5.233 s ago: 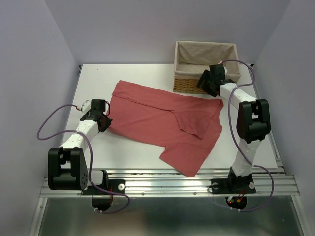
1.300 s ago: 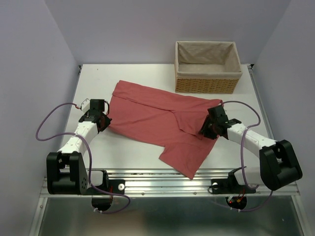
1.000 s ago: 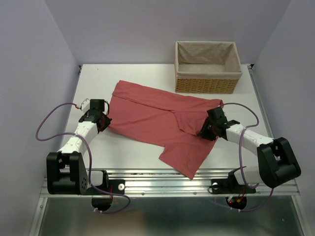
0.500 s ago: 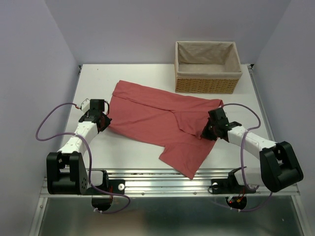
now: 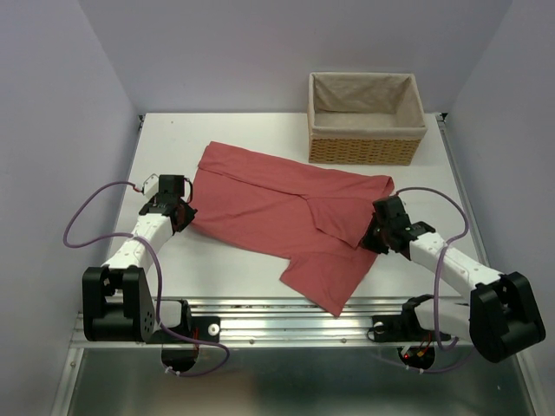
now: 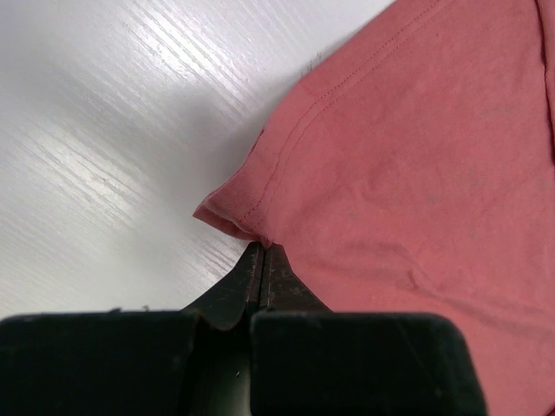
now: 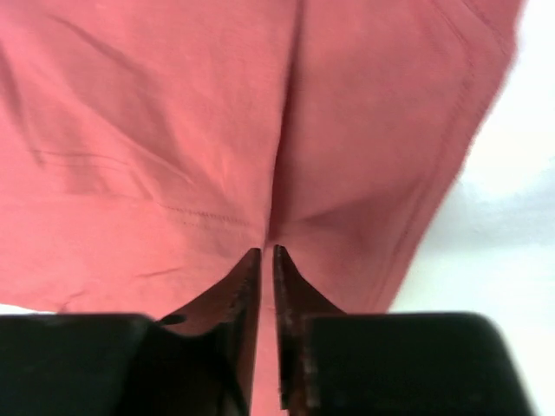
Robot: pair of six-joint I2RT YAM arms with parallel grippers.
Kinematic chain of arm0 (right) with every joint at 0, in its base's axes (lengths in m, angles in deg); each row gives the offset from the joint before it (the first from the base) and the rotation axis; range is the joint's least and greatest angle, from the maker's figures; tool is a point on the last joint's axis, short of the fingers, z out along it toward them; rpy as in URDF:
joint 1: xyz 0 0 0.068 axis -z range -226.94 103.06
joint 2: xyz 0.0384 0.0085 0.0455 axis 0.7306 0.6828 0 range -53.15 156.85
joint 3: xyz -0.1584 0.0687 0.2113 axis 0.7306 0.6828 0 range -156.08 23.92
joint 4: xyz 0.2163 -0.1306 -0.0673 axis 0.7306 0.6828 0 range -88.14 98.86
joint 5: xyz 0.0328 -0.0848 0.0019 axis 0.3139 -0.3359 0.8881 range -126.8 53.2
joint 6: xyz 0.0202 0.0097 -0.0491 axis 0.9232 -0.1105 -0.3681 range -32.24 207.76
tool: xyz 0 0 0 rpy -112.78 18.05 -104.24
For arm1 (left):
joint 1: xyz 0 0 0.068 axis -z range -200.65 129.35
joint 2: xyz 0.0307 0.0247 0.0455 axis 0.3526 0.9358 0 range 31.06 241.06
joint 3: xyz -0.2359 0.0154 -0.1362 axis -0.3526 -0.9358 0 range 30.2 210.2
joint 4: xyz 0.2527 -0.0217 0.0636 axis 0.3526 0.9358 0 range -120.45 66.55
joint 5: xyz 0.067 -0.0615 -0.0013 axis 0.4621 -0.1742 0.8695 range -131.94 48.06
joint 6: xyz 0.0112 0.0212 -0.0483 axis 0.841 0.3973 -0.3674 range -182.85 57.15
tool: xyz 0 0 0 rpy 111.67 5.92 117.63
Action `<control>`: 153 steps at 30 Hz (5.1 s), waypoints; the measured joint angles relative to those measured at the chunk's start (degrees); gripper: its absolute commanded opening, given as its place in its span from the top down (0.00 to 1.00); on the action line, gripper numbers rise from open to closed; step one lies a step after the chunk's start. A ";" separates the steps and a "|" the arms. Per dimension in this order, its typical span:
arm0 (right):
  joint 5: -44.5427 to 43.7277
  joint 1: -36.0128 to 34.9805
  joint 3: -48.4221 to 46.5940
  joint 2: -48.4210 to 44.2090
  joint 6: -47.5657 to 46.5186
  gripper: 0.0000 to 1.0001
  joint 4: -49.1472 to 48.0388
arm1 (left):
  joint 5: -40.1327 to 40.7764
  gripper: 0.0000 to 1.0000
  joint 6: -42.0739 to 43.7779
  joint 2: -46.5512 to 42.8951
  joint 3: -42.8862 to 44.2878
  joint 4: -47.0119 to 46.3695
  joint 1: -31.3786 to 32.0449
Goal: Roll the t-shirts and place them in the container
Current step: Fold the T-shirt at the center of the board.
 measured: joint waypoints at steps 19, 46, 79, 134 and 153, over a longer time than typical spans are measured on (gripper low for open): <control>-5.79 -26.53 -8.11 -0.63 -0.07 0.58 13.20 | 0.48 1.00 0.04 0.55 0.00 0.04 0.00; -7.43 -43.30 -6.12 10.84 10.08 0.98 13.42 | 1.29 1.00 0.04 0.68 0.28 0.92 0.02; -17.51 -21.11 -22.99 8.17 -6.58 0.99 16.46 | -0.39 1.00 -0.24 12.81 15.91 3.17 0.02; -15.02 -10.01 -31.17 18.40 -17.55 0.99 16.70 | -1.99 1.00 3.13 27.30 27.67 6.43 0.09; -14.36 -5.42 -30.86 20.39 -19.65 0.99 12.44 | -2.36 1.00 5.97 35.34 36.96 6.16 3.50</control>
